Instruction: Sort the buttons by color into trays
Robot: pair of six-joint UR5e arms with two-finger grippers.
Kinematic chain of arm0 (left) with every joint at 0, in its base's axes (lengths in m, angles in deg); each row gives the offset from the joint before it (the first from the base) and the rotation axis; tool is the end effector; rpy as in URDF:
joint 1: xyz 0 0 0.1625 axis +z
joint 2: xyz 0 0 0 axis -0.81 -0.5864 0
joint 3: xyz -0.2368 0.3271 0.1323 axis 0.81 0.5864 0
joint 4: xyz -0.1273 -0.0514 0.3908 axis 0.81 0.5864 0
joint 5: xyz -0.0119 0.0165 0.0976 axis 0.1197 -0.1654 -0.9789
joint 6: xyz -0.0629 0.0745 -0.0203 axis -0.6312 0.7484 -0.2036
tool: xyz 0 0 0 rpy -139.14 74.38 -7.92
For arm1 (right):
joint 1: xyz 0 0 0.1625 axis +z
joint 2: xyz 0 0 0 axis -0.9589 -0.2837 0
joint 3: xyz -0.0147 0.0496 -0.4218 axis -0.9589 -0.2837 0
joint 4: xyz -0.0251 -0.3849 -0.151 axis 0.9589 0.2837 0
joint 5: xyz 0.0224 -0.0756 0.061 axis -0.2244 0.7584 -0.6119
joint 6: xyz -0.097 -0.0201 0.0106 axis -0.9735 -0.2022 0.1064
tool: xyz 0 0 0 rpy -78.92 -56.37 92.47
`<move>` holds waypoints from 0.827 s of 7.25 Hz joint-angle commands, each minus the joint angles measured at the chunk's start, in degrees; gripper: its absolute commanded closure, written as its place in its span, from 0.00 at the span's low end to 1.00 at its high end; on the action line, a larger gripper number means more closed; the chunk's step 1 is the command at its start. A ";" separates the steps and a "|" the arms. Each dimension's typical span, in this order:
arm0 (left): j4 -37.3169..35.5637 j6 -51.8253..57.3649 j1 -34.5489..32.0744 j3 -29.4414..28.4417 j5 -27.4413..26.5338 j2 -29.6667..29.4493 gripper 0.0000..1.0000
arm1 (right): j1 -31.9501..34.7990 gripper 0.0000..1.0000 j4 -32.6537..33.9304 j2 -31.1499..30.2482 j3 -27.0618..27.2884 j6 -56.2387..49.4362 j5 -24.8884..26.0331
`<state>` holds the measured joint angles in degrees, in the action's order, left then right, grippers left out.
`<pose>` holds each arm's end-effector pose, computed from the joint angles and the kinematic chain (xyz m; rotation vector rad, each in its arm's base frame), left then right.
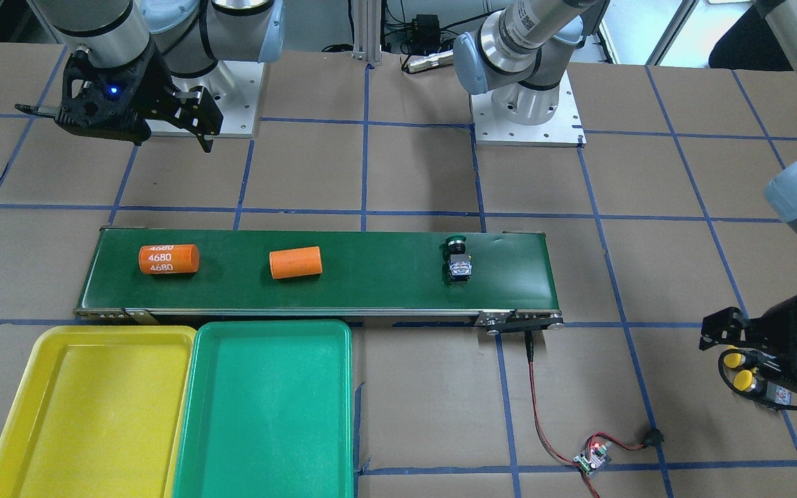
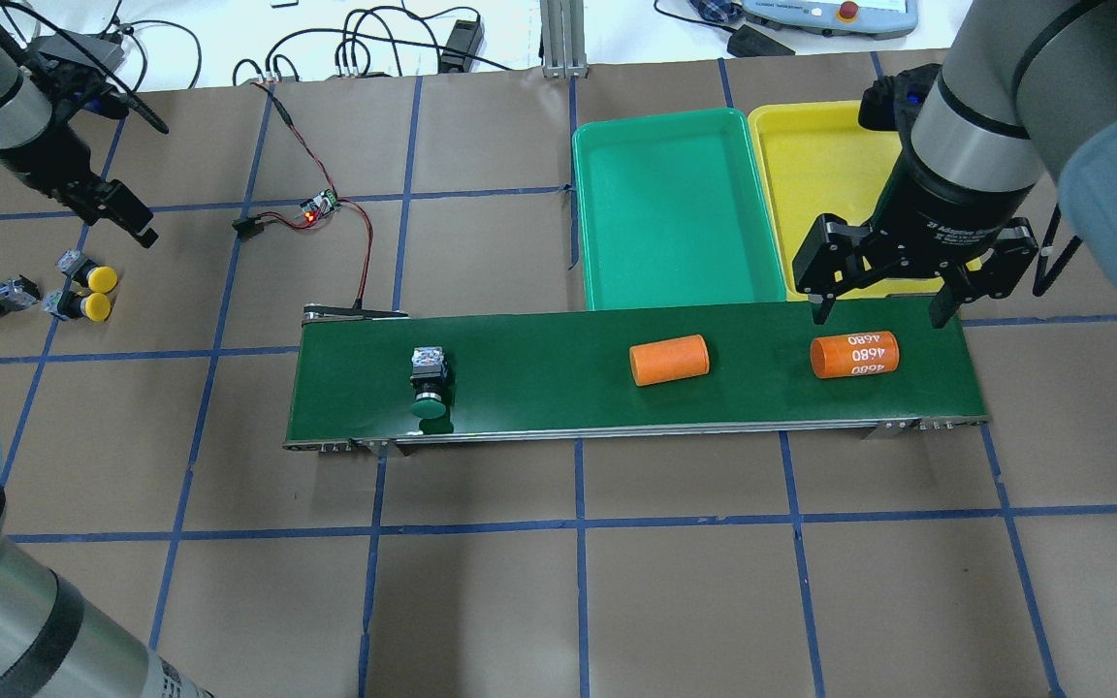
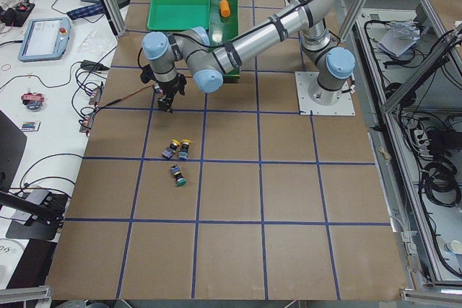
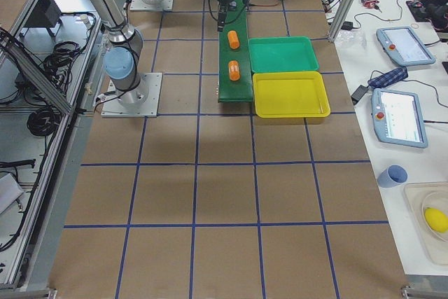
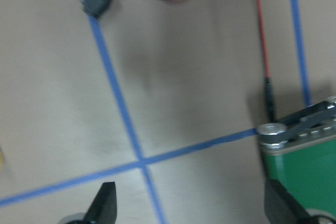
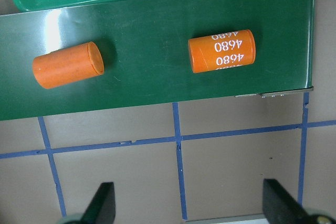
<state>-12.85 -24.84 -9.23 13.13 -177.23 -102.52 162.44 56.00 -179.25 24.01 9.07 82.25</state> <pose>0.1889 -0.6674 0.2873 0.7387 3.0460 0.0458 0.1251 -0.4359 0.4602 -0.1450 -3.1304 -0.1776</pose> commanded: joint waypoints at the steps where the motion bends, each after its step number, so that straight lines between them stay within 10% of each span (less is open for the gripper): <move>1: -4.79 10.01 1.89 -3.85 -0.20 -4.91 0.00 | 0.02 0.00 -0.01 0.00 0.01 0.00 -0.07; 6: -4.01 16.21 4.70 -14.42 2.17 -14.15 0.00 | 0.02 0.00 -0.36 0.09 0.01 -0.35 0.02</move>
<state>-17.05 -9.03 -4.74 -0.16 -175.37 -115.10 162.46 55.86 -179.24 24.02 8.99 82.27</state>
